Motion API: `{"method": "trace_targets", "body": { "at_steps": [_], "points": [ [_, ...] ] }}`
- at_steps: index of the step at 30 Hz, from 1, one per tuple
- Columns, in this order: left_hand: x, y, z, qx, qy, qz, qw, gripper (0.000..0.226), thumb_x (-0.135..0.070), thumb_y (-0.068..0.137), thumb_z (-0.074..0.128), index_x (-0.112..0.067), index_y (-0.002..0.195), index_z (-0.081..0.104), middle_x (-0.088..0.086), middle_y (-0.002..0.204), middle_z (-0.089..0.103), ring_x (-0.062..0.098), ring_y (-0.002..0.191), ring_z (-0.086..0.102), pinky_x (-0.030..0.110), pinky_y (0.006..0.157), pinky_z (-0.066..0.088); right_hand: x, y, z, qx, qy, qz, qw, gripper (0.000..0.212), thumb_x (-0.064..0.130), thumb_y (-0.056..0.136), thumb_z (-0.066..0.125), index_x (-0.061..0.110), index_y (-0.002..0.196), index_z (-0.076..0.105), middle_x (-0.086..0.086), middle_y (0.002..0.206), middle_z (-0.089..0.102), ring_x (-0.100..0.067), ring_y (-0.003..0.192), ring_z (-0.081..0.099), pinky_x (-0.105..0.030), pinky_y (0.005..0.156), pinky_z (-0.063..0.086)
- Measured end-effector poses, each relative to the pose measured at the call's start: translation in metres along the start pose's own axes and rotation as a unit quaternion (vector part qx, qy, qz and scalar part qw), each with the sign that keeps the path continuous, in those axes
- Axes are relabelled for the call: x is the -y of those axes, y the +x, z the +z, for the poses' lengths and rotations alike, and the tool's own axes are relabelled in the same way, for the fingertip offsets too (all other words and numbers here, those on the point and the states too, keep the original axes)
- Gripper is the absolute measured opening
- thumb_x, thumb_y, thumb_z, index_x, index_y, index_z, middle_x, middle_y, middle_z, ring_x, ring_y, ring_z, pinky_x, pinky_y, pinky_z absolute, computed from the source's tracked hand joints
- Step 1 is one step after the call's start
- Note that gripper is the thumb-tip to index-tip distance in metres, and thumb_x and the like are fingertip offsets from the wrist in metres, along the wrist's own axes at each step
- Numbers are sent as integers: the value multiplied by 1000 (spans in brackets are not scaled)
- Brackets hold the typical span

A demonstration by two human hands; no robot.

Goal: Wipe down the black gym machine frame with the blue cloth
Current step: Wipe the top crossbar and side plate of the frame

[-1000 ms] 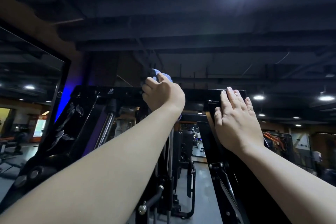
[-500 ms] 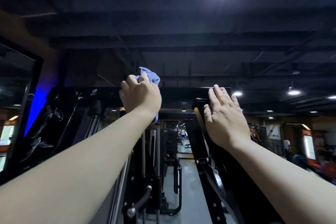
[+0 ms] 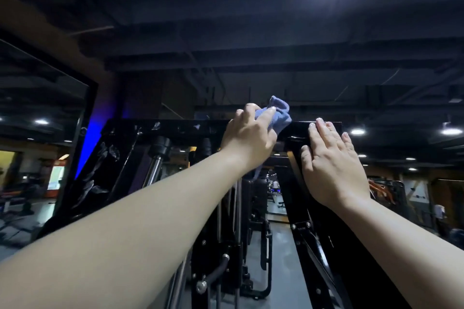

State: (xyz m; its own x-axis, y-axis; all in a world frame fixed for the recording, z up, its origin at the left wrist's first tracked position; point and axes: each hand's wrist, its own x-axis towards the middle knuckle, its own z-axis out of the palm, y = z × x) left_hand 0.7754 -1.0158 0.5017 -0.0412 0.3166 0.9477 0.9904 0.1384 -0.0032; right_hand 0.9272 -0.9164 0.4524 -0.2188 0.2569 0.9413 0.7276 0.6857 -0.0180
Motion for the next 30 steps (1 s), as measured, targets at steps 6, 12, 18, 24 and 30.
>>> {"method": "trace_targets", "body": {
  "at_steps": [6, 12, 18, 24, 30],
  "points": [
    [43, 19, -28, -36, 45, -299, 952, 39, -31, 100, 37, -19, 133, 52, 12, 133, 44, 35, 122, 46, 42, 95, 38, 5, -1, 7, -26, -1, -8, 1000, 71, 42, 97, 10, 13, 161, 21, -6, 170, 10, -18, 158, 6, -41, 128, 2],
    [-17, 25, -1, -47, 34, -286, 956, 40, -34, 100, 35, -15, 134, 47, 9, 138, 38, 32, 124, 39, 40, 91, 34, -3, 0, 14, -44, -3, -14, 999, 71, 43, 99, 12, 11, 160, 25, -9, 169, 15, -21, 157, 11, -44, 128, 6],
    [-37, 7, 6, 47, 62, 29, 997, 51, -32, 95, 50, -36, 145, 44, -6, 153, 31, 27, 123, 36, 41, 109, 32, -4, 2, 13, -39, 8, -15, 999, 74, 44, 96, 12, 10, 160, 28, -8, 169, 16, -20, 157, 13, -44, 128, 5],
    [27, 4, -35, 58, 141, 43, 987, 38, -25, 94, 53, -33, 131, 55, -11, 143, 43, 27, 115, 45, 45, 103, 36, 0, 1, 14, -52, 17, -19, 998, 72, 43, 97, 16, 8, 157, 33, -10, 168, 22, -23, 156, 18, -45, 127, 8],
    [65, 5, -60, 40, 138, -37, 989, 20, -18, 91, 53, -32, 101, 63, -11, 126, 55, 27, 107, 49, 39, 89, 35, 2, 1, 15, -61, 16, -20, 998, 69, 41, 97, 21, 7, 156, 36, -11, 166, 25, -24, 155, 21, -45, 127, 9]
  ]
}}
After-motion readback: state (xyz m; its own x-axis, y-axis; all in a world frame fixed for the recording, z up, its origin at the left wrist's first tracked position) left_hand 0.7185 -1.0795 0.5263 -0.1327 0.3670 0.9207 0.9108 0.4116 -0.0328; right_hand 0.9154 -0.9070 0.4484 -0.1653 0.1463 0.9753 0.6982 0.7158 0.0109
